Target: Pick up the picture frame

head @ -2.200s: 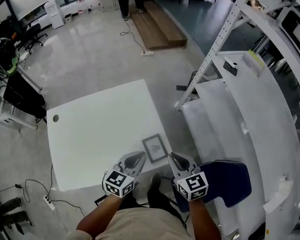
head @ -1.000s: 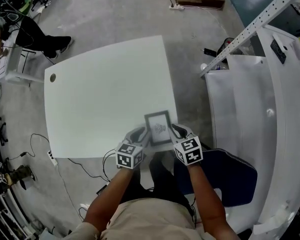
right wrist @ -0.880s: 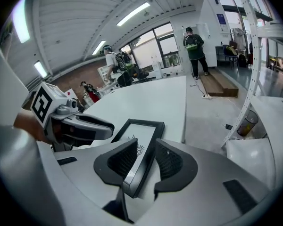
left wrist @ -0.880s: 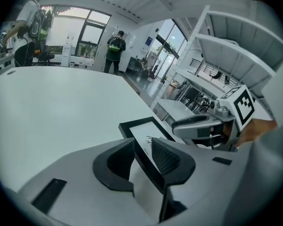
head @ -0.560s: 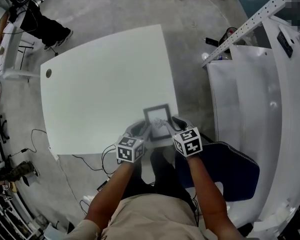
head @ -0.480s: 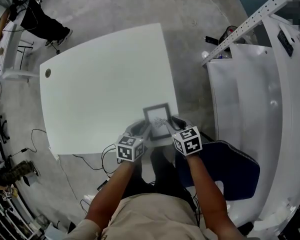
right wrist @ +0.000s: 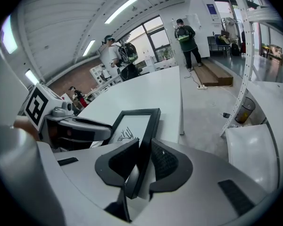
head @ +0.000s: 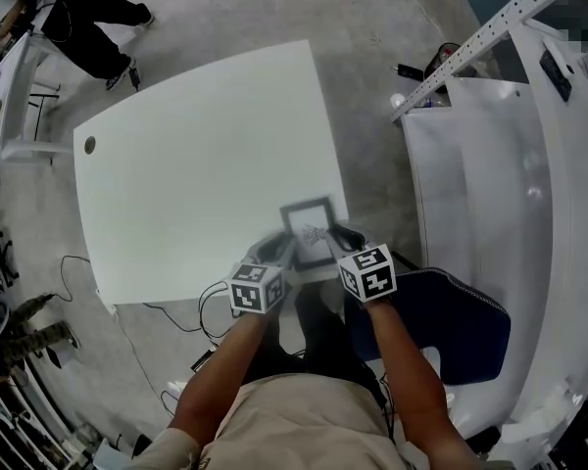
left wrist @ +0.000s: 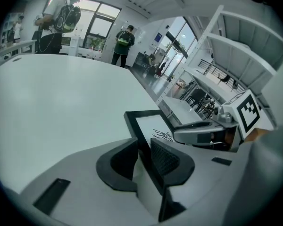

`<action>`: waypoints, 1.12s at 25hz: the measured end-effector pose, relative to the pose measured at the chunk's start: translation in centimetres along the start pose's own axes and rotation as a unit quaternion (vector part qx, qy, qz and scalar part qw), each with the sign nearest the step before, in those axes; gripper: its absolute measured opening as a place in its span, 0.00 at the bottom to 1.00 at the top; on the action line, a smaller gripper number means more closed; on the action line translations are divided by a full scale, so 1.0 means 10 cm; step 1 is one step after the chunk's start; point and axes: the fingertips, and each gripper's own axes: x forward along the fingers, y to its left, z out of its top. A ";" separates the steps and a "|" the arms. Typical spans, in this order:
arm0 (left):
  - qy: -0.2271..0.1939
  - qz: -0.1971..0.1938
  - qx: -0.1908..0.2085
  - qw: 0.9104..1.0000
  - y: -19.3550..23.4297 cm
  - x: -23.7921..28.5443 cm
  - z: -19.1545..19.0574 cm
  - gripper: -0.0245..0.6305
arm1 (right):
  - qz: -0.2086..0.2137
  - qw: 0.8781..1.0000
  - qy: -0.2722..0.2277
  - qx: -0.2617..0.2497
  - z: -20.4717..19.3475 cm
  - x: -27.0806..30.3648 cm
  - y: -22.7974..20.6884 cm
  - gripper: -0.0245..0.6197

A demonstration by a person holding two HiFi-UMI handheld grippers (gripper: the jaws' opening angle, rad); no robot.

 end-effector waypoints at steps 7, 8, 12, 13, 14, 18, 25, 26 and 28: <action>-0.023 -0.012 0.012 1.000 -0.09 -0.19 0.15 0.15 | -0.021 0.999 -0.037 -0.025 0.21 -0.19 0.10 0.17; -0.028 -0.015 0.015 0.999 -0.11 -0.24 0.20 0.14 | -0.023 0.998 -0.043 -0.028 0.26 -0.23 0.13 0.17; -0.056 -0.025 0.029 0.998 -0.20 -0.45 0.45 0.14 | -0.035 0.995 -0.079 -0.044 0.50 -0.44 0.25 0.17; -0.064 -0.028 0.032 0.997 -0.23 -0.52 0.52 0.14 | -0.039 0.994 -0.089 -0.049 0.57 -0.49 0.29 0.17; -0.073 -0.031 0.035 0.996 -0.25 -0.58 0.59 0.14 | -0.042 0.993 -0.099 -0.054 0.65 -0.55 0.33 0.17; -0.108 -0.044 0.049 0.992 -0.34 -0.88 0.88 0.13 | -0.051 0.987 -0.140 -0.067 0.93 -0.78 0.51 0.17; -0.149 -0.066 0.081 0.983 -0.51 -1.36 1.25 0.13 | -0.074 0.974 -0.195 -0.089 1.33 -1.20 0.85 0.17; -0.155 -0.069 0.085 0.982 -0.53 -1.42 1.30 0.13 | -0.077 0.972 -0.202 -0.091 1.37 -1.25 0.89 0.17; -0.166 -0.075 0.093 0.979 -0.58 -1.55 1.38 0.13 | -0.083 0.969 -0.215 -0.093 1.45 -1.35 0.96 0.17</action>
